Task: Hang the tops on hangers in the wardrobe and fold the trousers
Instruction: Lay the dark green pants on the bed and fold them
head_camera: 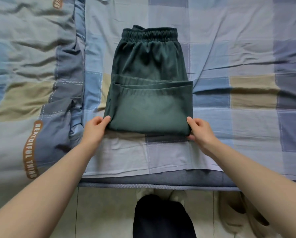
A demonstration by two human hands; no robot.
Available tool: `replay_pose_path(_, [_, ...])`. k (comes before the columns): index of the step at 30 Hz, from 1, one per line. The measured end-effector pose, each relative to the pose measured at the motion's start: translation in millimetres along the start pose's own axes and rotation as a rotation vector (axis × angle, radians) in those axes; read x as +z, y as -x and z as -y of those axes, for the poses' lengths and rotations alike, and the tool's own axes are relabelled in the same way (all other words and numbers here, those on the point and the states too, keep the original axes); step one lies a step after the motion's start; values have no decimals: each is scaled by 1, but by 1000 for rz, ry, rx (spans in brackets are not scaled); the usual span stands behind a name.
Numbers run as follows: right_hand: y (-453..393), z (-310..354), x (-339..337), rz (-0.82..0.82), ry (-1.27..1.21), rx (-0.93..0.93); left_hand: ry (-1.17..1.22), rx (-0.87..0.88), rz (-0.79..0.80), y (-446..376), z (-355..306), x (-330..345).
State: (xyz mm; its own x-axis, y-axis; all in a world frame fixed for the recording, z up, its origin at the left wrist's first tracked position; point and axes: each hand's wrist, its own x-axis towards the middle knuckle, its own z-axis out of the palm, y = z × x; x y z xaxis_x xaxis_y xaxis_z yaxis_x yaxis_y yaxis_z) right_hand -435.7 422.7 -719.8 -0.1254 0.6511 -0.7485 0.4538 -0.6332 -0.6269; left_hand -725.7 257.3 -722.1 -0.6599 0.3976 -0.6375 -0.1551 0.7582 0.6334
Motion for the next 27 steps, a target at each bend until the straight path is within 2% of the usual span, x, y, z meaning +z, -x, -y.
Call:
replay_pose_path(2, [10,-11,-8,23,90,-31,37,41,-74,16,4,5])
replay_pose_path(6, [14,-17,-12,96,273,-27,-50,132,-153,25,5,12])
replay_pose_path(8, [9,-9,-6,118,168,36,-128,117,-145,18,3,13])
replay_pose_path(11, [5,0,-2,100,-53,138,-115,27,-175,9,-1,12])
replay_pose_path(13, [10,-2,-3,116,-75,151,-28,-44,-192,12,-3,11])
replay_pose_path(16, [27,-7,-6,124,-136,145,283,-138,-154,31,-5,9])
replay_pose_path(18, [43,-12,-12,97,-161,150,346,-160,-141,50,-2,7])
replay_pose_path(21, [75,-24,-29,90,-140,185,305,-209,-103,90,15,1])
replay_pose_path(24, [114,-35,-52,132,-162,264,96,-263,-88,136,31,-9])
replay_pose_path(27, [151,-31,-72,162,-168,312,41,-312,-75,179,29,-24])
